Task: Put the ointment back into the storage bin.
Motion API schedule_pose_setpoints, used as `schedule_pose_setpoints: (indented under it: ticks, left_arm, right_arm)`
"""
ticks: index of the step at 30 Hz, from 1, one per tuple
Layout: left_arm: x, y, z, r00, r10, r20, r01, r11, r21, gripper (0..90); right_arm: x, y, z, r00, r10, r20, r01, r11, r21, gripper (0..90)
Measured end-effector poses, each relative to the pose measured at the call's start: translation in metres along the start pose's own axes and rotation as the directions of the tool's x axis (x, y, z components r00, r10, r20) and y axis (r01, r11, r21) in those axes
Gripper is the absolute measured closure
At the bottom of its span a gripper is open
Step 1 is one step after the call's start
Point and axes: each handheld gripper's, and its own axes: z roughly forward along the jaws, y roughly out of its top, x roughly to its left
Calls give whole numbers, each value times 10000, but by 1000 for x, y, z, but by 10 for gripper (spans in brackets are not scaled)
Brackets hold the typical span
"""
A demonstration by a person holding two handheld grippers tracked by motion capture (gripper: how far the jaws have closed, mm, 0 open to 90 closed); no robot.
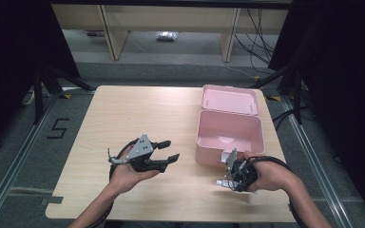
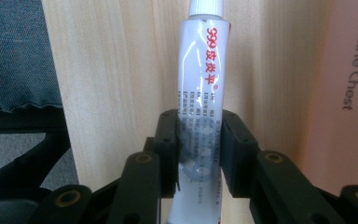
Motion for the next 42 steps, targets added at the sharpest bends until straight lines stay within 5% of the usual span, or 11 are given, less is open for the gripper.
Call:
schedule_pose_setpoints:
  ticks: [1,2,3,12,16,22,24,31,35,39,42]
  left_arm:
    - [0,0,0,10000,6,2,-6,10000,-6,419]
    - [0,0,0,10000,-7,-5,7,10000,-2,419]
    - [0,0,0,10000,-5,-9,5,10000,0,419]
    - [0,0,0,10000,23,19,-23,10000,0,419]
    - [0,0,0,10000,3,-2,-3,10000,-1,419]
    - [0,0,0,10000,24,7,-24,10000,-8,419]
    - [0,1,0,10000,35,13,-35,10000,-15,419]
    - [0,0,0,10000,56,23,-56,10000,28,419]
    - [-1,0,0,10000,61,36,-61,10000,43,419]
    - [-1,0,0,10000,84,49,-85,9999,64,419]
    - [-1,0,0,10000,70,66,-71,10000,57,419]
  right_arm:
    - [-3,0,0,9991,-425,-26,424,9990,-157,716]
    - [1,0,-3,9998,173,-9,-173,9998,61,716]
    - [-2,1,-2,9997,-248,-54,247,9995,-173,716]
    - [-1,-1,-12,10000,-9,-43,9,10000,43,716]
    - [-4,0,-13,9987,-495,-100,494,9987,-113,716]
    - [-1,0,-18,10000,-44,-44,44,10000,2,716]
    - [-5,1,-19,9986,-535,19,535,9985,-110,716]
    - [-3,1,-27,9999,-134,102,134,9999,0,716]
    - [-6,1,-28,9977,-661,116,663,9977,-128,716]
    - [-4,0,-32,9997,-215,114,215,9998,39,716]
    - [-7,0,-34,9982,-595,116,597,9981,-165,716]
